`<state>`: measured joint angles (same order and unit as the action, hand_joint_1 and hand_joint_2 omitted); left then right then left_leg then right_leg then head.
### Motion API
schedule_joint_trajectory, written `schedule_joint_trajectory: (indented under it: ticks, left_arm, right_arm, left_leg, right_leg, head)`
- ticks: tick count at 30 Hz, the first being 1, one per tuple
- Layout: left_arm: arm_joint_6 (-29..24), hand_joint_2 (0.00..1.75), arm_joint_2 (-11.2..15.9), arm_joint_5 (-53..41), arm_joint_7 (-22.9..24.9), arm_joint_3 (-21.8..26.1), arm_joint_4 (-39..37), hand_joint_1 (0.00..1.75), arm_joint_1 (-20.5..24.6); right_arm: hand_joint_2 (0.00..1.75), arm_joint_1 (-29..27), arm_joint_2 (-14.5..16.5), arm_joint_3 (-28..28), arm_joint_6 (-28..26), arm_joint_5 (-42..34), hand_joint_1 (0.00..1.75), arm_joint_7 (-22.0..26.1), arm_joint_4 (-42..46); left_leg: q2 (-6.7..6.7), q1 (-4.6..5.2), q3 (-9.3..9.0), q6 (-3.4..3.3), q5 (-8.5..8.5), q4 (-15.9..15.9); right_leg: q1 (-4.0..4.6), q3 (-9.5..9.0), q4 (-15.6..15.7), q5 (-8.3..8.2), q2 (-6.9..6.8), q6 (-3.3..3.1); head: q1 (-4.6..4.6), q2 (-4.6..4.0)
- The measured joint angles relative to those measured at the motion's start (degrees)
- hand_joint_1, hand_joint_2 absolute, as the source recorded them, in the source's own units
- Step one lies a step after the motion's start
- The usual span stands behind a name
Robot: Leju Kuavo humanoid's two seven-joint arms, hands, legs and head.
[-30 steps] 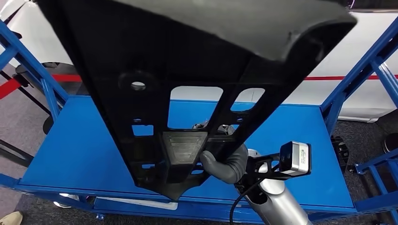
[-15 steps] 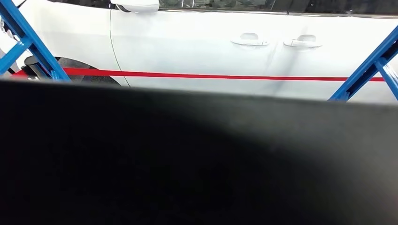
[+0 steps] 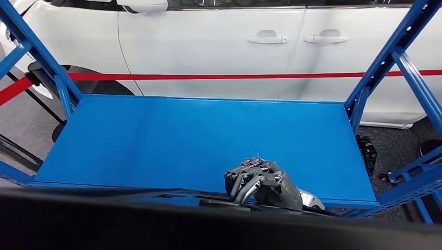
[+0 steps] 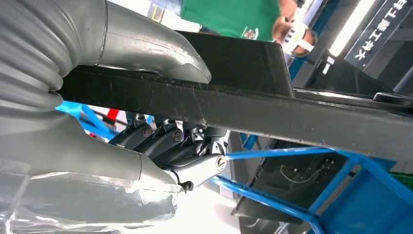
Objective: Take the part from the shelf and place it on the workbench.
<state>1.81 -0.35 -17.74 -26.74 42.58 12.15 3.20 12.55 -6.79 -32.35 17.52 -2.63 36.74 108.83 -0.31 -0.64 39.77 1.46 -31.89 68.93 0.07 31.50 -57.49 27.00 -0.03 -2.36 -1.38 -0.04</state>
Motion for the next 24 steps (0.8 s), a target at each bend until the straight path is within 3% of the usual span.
schedule_joint_trajectory:
  ticks: [1,2,3,5,7,9,11,13,15,16,17,18,20,22,24]
  left_arm:
    - [0.3,1.75,0.0,-0.2,-0.1,0.0,0.0,0.00,0.1]
    - [0.5,1.75,0.0,-0.3,-0.2,0.0,0.0,0.00,0.1]
    - [0.6,1.75,0.0,-0.5,-0.3,0.0,0.0,0.00,0.1]
    - [0.8,1.75,0.0,-0.8,-0.3,0.0,0.0,0.00,0.2]
    - [0.7,1.75,0.0,-1.2,-0.2,0.0,0.0,0.00,0.3]
    - [0.5,1.75,0.1,-1.4,-0.1,0.0,0.0,0.00,0.4]
    - [0.4,1.75,0.0,-1.6,0.1,0.0,0.0,0.00,0.4]
    - [0.3,1.75,-0.2,-1.7,0.4,0.0,0.0,0.00,0.5]
    - [0.2,1.75,-0.3,-1.8,0.7,0.0,0.0,0.00,0.5]
    - [0.2,1.75,-0.3,-2.0,0.8,0.0,0.0,0.00,0.4]
    - [0.2,1.75,-0.3,-2.2,0.9,0.0,0.0,0.00,0.5]
    - [0.3,1.75,-0.3,-2.4,0.9,0.0,0.0,0.00,0.5]
    - [0.5,1.75,-0.3,-2.8,0.9,-0.1,0.0,0.00,0.7]
    - [0.7,1.75,-0.3,-3.1,0.8,-0.2,0.0,0.00,0.9]
    - [0.8,1.75,-0.3,-3.4,0.7,-0.3,0.1,0.00,1.2]
  right_arm:
    - [1.75,-0.2,-0.1,0.0,0.2,0.0,1.57,0.0,0.0]
    - [1.75,-0.4,-0.2,0.0,0.4,0.0,1.57,0.0,0.0]
    - [1.75,-0.6,-0.2,0.0,0.6,0.0,1.57,0.0,0.1]
    - [1.75,-0.7,-0.4,-0.1,0.8,0.1,1.57,-0.1,0.4]
    - [1.75,-0.8,-0.5,0.0,1.1,0.1,1.57,-0.2,1.0]
    - [1.75,-0.9,-0.6,0.0,1.2,0.1,1.57,-0.2,1.4]
    - [1.75,-1.2,-0.9,0.1,1.3,0.1,1.57,-0.2,1.6]
    - [1.75,-1.3,-1.5,0.3,1.4,0.0,1.57,-0.2,1.8]
    - [1.75,-1.2,-1.9,0.5,1.7,-0.2,1.57,-0.1,1.8]
    - [1.75,-1.2,-2.1,0.7,1.8,-0.3,1.57,-0.2,1.8]
    - [1.75,-1.2,-2.2,0.7,1.9,-0.3,1.57,-0.2,1.8]
    - [1.75,-1.2,-2.4,0.8,1.9,-0.4,1.57,-0.2,1.8]
    - [1.75,-1.0,-2.6,0.8,1.5,-0.2,1.57,-0.3,1.8]
    - [1.75,-0.7,-2.8,0.8,0.7,0.2,1.57,-0.4,2.0]
    - [1.75,-0.5,-3.0,0.7,-0.1,0.6,1.57,-0.5,2.3]
  left_leg:
    - [0.00,-0.01,0.48,0.06,-1.57,3.2]
    - [-0.01,0.00,0.22,0.04,-1.81,5.0]
    - [-0.03,0.03,-1.03,-0.07,-0.78,4.6]
    - [-0.51,0.17,-6.04,-0.62,2.04,-1.3]
    - [-1.50,0.39,-11.08,-1.27,2.41,-8.8]
    - [-1.90,0.71,-12.72,-1.69,1.94,-11.8]
    - [-1.15,0.71,-12.34,-2.22,2.96,-12.6]
    - [-0.06,0.46,-11.70,-2.93,4.30,-13.4]
    - [0.94,0.46,-10.58,-3.27,5.34,-13.5]
    - [1.48,0.49,-9.86,-3.24,5.80,-13.3]
    - [2.00,0.50,-9.08,-3.12,6.23,-13.1]
    - [2.47,0.48,-8.27,-2.95,6.62,-12.9]
    - [3.21,0.37,-6.67,-2.44,7.21,-12.0]
    - [3.58,0.36,-5.38,-1.76,7.61,-11.0]
    - [3.77,0.30,-4.81,-0.96,8.17,-10.5]
  right_leg:
    - [0.14,0.71,-0.1,-0.50,0.07,-0.08]
    - [0.26,1.47,-0.2,-0.99,0.22,-0.11]
    - [0.34,2.22,-0.4,-1.44,0.47,-0.08]
    - [0.41,3.68,-0.9,-2.23,1.17,0.10]
    - [0.45,4.72,-1.3,-2.98,1.80,0.50]
    - [0.22,5.21,-1.3,-3.92,2.34,1.17]
    - [0.13,5.54,-1.2,-4.36,2.68,1.93]
    - [0.14,6.77,-3.9,-1.47,1.97,2.55]
    - [-0.30,8.88,-10.3,3.75,0.98,3.08]
    - [-0.59,9.68,-13.7,5.31,0.78,3.38]
    - [-0.89,9.88,-15.9,5.58,0.65,3.68]
    - [-1.21,9.28,-16.6,4.67,0.51,3.97]
    - [-1.87,4.98,-12.2,1.70,-0.24,4.52]
    - [-1.84,-0.33,-4.9,1.75,-1.26,4.52]
    - [-1.32,-2.08,-1.5,2.89,-1.46,3.69]
  head:
    - [0.01,0.00]
    - [0.00,0.00]
    - [0.01,0.00]
    - [-0.01,0.00]
    - [0.00,0.00]
    - [0.00,0.00]
    - [-0.02,0.00]
    - [0.02,-0.01]
    - [0.07,-0.01]
    - [0.07,0.00]
    - [0.07,0.00]
    - [0.07,0.00]
    - [0.07,0.00]
    - [0.01,0.00]
    - [-0.10,0.00]
